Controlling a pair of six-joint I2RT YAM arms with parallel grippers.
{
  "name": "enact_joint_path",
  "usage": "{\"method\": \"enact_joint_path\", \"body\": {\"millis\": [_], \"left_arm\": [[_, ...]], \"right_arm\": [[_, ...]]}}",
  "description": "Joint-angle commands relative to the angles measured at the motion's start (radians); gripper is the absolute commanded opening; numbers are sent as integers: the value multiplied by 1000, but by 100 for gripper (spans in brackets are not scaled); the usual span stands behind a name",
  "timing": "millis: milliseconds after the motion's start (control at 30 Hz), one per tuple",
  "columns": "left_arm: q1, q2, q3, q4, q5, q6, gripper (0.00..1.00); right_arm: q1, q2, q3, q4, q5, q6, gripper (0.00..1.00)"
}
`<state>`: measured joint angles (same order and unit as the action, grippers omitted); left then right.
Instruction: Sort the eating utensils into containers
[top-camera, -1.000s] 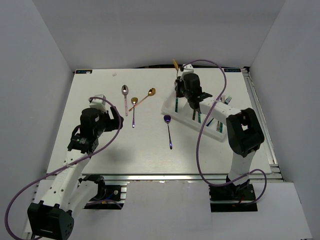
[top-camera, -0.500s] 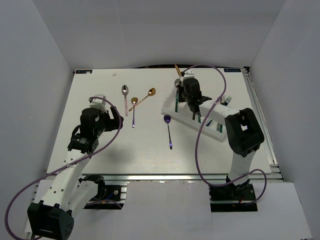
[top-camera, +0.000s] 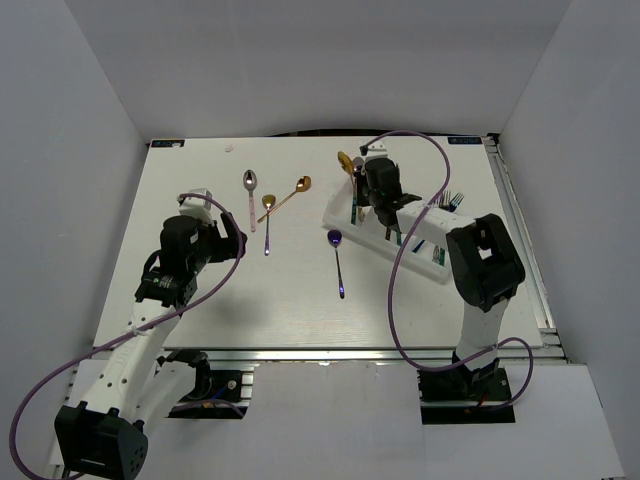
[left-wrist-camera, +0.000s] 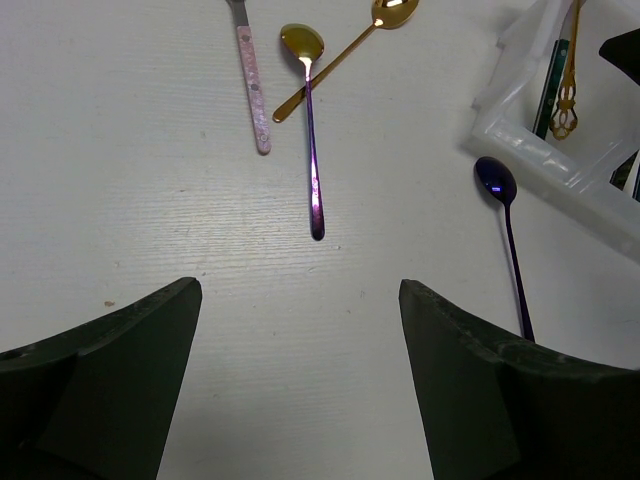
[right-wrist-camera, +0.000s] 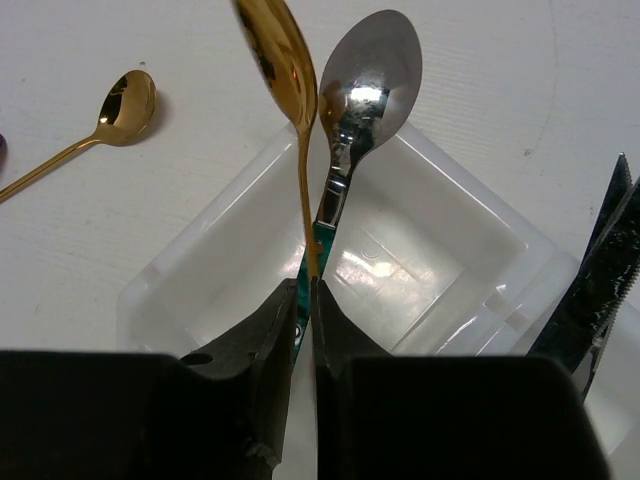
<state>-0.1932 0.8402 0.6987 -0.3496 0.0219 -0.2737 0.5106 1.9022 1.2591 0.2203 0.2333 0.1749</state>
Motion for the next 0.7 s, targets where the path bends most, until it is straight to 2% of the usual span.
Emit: {"method": "enact_joint_path", "body": {"millis": [0,400,533,633,667], "left_arm": [[0,-24,4,20,-8,7,92],[0,-32,2,20,-8,8,92],[-2,-15,1,23,9,10,92],[0,19,-2,31,58,11,92],[-2,45,-1,32,70,8,92]], "right_arm": [[-4,0,-1,56,11,3,17],[-7,-5,-7,54,-20,15,19],[-20,-38,-1,60,-225,-15,24],[-32,-69,32,13,-512,-125,33],[-35,-74,54,-33,-625,-174,45]]}}
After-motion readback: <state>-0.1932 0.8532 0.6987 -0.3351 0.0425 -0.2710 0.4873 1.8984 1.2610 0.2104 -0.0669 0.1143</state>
